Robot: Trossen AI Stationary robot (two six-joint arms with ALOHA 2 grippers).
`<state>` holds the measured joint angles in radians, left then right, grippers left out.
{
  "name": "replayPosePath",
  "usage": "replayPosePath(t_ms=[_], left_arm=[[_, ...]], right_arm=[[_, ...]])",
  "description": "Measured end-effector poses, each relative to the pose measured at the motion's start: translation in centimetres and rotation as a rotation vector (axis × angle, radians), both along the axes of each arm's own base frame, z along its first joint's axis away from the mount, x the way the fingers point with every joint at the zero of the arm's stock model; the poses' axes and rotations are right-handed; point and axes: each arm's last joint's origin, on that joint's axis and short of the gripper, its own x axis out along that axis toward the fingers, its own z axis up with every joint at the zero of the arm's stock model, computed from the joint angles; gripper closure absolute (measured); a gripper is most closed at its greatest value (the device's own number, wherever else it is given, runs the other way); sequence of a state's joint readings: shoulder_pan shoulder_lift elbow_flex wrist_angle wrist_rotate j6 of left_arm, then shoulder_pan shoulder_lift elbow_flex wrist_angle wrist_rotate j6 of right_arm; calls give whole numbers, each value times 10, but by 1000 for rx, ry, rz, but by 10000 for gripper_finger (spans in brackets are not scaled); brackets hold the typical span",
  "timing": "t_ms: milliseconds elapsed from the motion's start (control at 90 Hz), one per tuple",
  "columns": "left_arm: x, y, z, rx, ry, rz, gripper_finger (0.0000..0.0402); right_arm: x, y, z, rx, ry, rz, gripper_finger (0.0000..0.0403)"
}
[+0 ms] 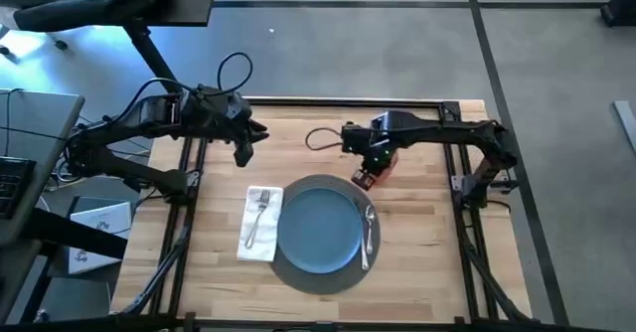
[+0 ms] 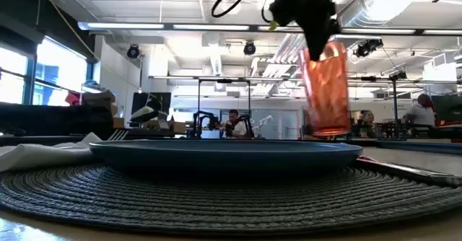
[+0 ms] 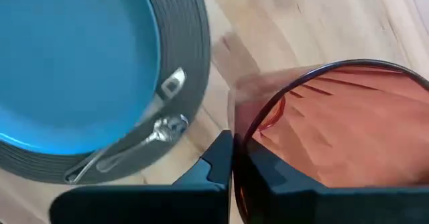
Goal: Set table place
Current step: Move the orange cup to the top right of the table
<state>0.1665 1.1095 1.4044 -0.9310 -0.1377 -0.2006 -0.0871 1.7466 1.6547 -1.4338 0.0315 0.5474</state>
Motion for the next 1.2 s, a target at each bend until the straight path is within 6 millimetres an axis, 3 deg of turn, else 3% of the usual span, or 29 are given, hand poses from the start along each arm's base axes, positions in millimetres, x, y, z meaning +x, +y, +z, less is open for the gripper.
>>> replayPosePath(t_ms=[344, 633, 1011, 1200], left_arm=[[-1, 0, -1, 5, 14, -10, 326], [-1, 0, -2, 10, 30, -14, 326], [-2, -1, -3, 10, 44, -16, 326], [-2, -1, -3, 5, 43, -11, 326]], right_arm=[[3, 21, -2, -78, -10, -16, 403], [3, 22, -30, -38, 8, -39, 403], [3, 22, -37, -57, 6, -82, 402], [3, 23, -32, -35, -21, -91, 355]])
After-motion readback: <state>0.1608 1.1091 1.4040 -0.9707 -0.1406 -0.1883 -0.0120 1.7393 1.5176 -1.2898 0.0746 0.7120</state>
